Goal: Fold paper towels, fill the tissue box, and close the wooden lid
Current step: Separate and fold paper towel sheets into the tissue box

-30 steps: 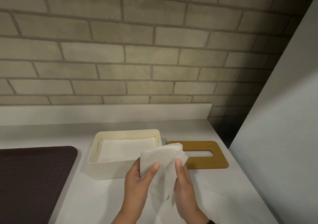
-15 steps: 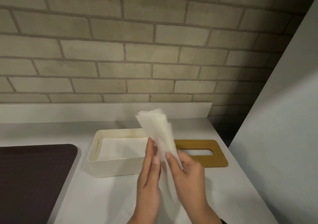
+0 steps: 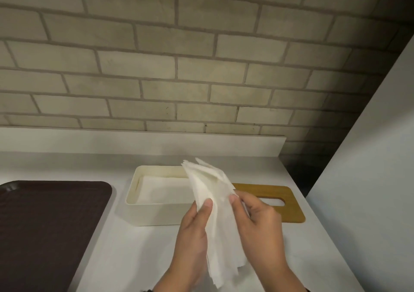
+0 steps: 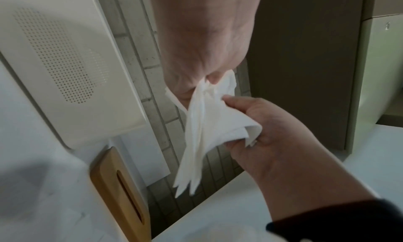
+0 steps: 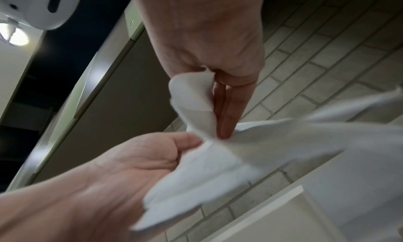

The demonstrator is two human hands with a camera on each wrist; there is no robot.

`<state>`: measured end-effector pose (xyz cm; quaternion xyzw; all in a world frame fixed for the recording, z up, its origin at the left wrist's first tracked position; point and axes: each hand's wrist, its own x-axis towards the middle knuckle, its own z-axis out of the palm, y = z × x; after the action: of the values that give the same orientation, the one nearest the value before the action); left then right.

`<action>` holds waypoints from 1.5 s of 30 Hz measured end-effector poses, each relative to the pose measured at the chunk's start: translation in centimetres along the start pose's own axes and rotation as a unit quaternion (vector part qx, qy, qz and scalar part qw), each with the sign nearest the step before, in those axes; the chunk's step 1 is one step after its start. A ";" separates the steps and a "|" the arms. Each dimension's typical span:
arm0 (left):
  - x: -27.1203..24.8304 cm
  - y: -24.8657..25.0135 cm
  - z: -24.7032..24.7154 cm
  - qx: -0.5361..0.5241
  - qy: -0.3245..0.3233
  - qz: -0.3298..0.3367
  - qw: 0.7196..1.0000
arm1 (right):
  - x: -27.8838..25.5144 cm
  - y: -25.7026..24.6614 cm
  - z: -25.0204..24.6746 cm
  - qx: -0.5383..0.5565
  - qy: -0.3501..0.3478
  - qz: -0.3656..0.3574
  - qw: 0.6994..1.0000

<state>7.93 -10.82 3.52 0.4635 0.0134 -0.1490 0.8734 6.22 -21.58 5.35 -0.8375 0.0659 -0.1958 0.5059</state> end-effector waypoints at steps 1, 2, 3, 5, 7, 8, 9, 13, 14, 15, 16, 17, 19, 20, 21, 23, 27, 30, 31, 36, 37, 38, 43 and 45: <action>0.0 -0.1 -0.1 0.007 0.019 -0.005 1.000 | 0.1 0.1 -0.2 0.007 0.015 0.020 1.000; 0.0 -0.1 -0.2 0.010 0.039 -0.012 0.999 | 0.3 0.2 -0.6 0.015 0.036 0.035 0.999; 0.1 -0.1 -0.4 0.010 0.060 -0.017 0.998 | 0.5 0.3 -1.1 0.021 0.062 0.049 0.997; 0.2 -0.1 -0.6 0.004 0.086 -0.025 0.996 | 0.9 0.0 -2.5 0.029 0.112 0.070 0.991; 0.3 -0.1 -0.7 -0.001 0.085 -0.035 0.996 | 1.1 -0.5 -3.6 0.003 0.148 0.061 0.987; 0.4 0.0 -0.6 -0.002 0.084 -0.039 0.996 | 1.1 -0.6 -3.8 -0.029 0.156 0.044 0.986; 0.4 -0.1 -0.5 0.000 0.085 -0.042 0.995 | 1.1 -0.6 -3.7 -0.072 0.157 0.017 0.985; 0.0 -0.2 0.7 -0.030 0.042 -0.046 0.998 | 0.2 -1.1 -1.0 -0.244 0.096 -0.150 0.953; -0.2 -0.1 1.1 -0.048 0.022 -0.045 0.998 | -0.2 -0.9 0.1 -0.266 0.080 -0.169 0.946; -0.3 0.0 1.3 -0.062 0.009 -0.041 0.997 | -0.5 -0.6 1.0 -0.276 0.058 -0.177 0.943; -0.3 0.0 1.4 -0.067 0.000 -0.033 0.997 | -0.7 -0.5 1.5 -0.268 0.024 -0.172 0.948; -0.2 0.0 1.3 -0.060 -0.001 -0.021 0.998 | -0.9 -0.5 1.7 -0.255 0.000 -0.167 0.952; 0.0 0.1 0.7 -0.051 0.007 -0.003 0.999 | -0.9 -0.6 1.6 -0.214 -0.030 -0.149 0.965; 0.0 0.2 0.4 -0.054 0.007 -0.002 0.999 | -0.9 -0.6 1.5 -0.181 -0.037 -0.133 0.974; 0.1 0.3 0.1 -0.056 0.004 -0.003 0.998 | -0.8 -0.5 1.2 -0.142 -0.045 -0.114 0.982; 0.1 0.5 -0.3 -0.054 -0.007 -0.009 0.998 | -0.5 -0.4 0.8 -0.099 -0.050 -0.088 0.990; 0.0 0.3 -0.4 -0.070 -0.009 -0.033 0.997 | 0.2 -0.3 -0.4 -0.087 0.016 -0.027 0.996; 0.0 0.3 -0.3 -0.079 -0.013 -0.037 0.996 | 0.9 0.2 -1.6 -0.058 0.089 0.051 0.993; -0.1 0.4 -0.3 -0.076 -0.013 -0.034 0.996 | 1.2 0.3 -2.1 -0.031 0.096 0.084 0.991; -0.3 0.5 0.1 -0.049 -0.008 -0.037 0.998 | 1.7 0.4 -3.1 0.070 0.084 0.156 0.982; -0.3 0.5 0.1 -0.047 -0.004 -0.039 0.998 | 1.6 0.5 -3.2 0.077 0.094 0.156 0.980; -0.3 0.5 0.2 -0.045 0.000 -0.039 0.998 | 1.6 0.7 -3.3 0.080 0.106 0.154 0.979; -0.2 0.8 -0.2 -0.054 0.008 -0.046 0.997 | 2.1 0.8 -5.5 0.146 0.159 0.157 0.964; -0.2 0.8 -0.4 -0.061 -0.005 -0.045 0.997 | 2.6 0.3 -6.9 0.247 0.151 0.168 0.942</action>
<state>7.97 -10.04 4.03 0.4078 0.0388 -0.1890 0.8924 5.89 -28.16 8.59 -0.6234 0.2309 -0.2422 0.7066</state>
